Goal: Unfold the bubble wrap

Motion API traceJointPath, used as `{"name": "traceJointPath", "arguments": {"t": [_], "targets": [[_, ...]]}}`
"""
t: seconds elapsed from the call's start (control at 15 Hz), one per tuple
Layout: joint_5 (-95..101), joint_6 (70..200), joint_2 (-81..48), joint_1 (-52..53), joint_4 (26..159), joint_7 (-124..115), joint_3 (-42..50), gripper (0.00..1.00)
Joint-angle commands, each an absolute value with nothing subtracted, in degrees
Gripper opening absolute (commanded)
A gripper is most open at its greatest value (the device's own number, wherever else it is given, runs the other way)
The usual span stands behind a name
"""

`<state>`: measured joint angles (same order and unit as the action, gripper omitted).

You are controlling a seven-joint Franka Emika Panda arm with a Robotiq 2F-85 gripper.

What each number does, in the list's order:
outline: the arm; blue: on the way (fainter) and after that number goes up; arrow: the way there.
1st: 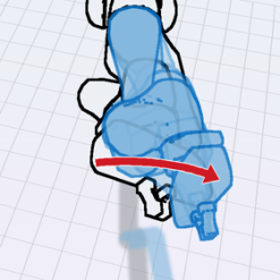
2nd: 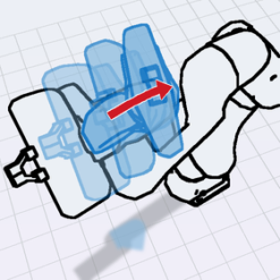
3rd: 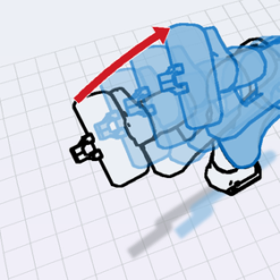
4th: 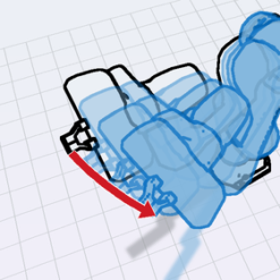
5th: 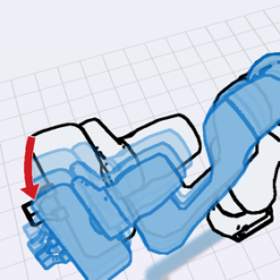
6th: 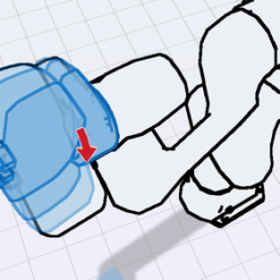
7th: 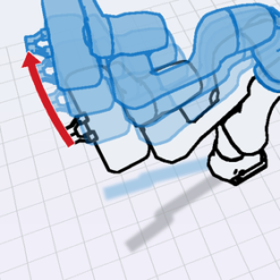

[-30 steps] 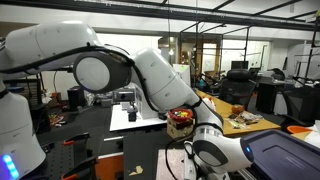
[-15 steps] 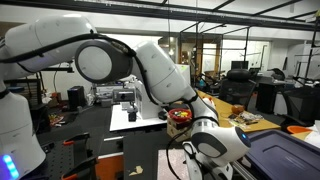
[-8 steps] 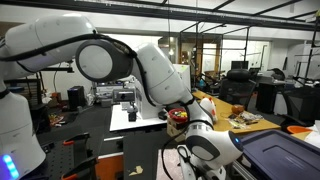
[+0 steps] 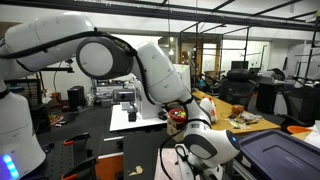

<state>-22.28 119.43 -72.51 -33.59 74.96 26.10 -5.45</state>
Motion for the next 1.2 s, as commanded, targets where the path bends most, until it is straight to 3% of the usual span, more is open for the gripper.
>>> {"name": "traceJointPath", "arguments": {"t": [0.0, 1.13], "targets": [[-23.0, 119.8, -69.6, -34.8, 78.5, 29.0, -6.5, 1.00], [-23.1, 119.4, -68.3, -35.0, 79.8, 31.4, -8.6, 1.00]]}}
